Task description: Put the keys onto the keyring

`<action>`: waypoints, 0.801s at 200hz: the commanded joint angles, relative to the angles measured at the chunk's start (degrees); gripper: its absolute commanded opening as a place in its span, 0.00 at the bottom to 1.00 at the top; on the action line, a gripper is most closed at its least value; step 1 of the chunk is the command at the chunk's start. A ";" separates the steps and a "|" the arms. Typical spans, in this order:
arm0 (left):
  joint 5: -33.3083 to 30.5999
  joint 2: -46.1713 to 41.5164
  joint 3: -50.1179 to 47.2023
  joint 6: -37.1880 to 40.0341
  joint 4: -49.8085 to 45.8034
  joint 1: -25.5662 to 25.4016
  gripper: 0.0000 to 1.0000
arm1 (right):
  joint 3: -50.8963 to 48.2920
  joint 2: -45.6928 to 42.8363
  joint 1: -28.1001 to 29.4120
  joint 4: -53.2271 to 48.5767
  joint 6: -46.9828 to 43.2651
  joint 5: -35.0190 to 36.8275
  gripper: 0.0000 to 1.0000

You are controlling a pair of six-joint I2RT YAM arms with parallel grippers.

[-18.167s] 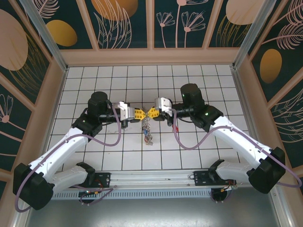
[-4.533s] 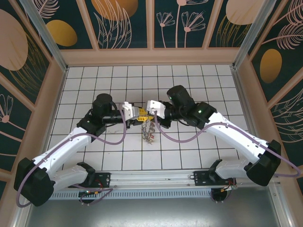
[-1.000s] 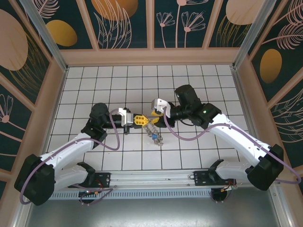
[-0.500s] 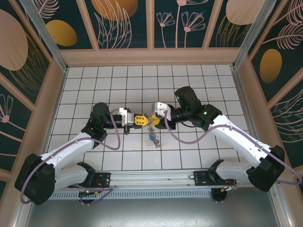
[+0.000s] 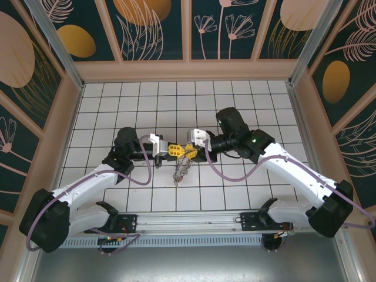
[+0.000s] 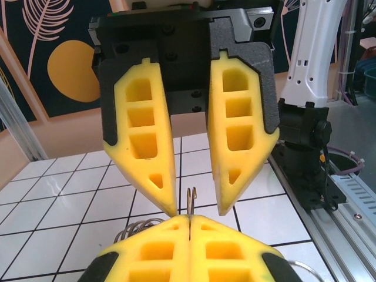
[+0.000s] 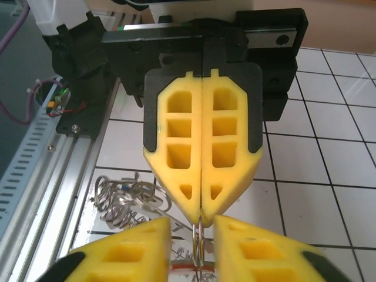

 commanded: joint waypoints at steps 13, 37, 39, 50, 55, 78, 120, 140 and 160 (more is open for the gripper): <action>0.96 0.00 2.40 0.71 2.01 -0.22 0.00 | -1.26 -1.75 -0.37 1.69 0.92 -0.43 0.32; 1.00 0.16 2.48 0.48 2.55 -0.24 0.00 | -2.43 -2.35 -0.72 2.08 1.53 0.21 0.32; 1.00 0.19 2.55 0.50 2.63 -0.20 0.00 | -2.51 -2.41 -0.72 2.04 1.49 0.23 0.32; 1.06 0.28 2.55 0.26 2.91 -0.21 0.00 | -2.83 -2.42 -0.92 1.98 1.74 0.26 0.32; 1.00 0.30 2.56 0.26 3.04 -0.23 0.00 | -2.93 -2.38 -0.90 2.09 1.82 0.37 0.32; 1.10 0.38 2.68 0.15 3.18 -0.25 0.00 | -3.41 -2.17 -0.93 2.54 2.07 0.77 0.30; 0.99 0.20 2.68 0.14 3.17 -0.25 0.00 | -3.15 -1.66 -1.05 3.16 2.04 1.29 0.23; 1.00 0.12 2.60 0.06 3.25 -0.20 0.00 | -3.12 -1.45 -0.99 3.36 2.27 1.27 0.16; 0.69 0.03 2.60 0.01 3.20 -0.23 0.00 | -3.06 -1.45 -0.99 3.19 1.94 1.42 0.02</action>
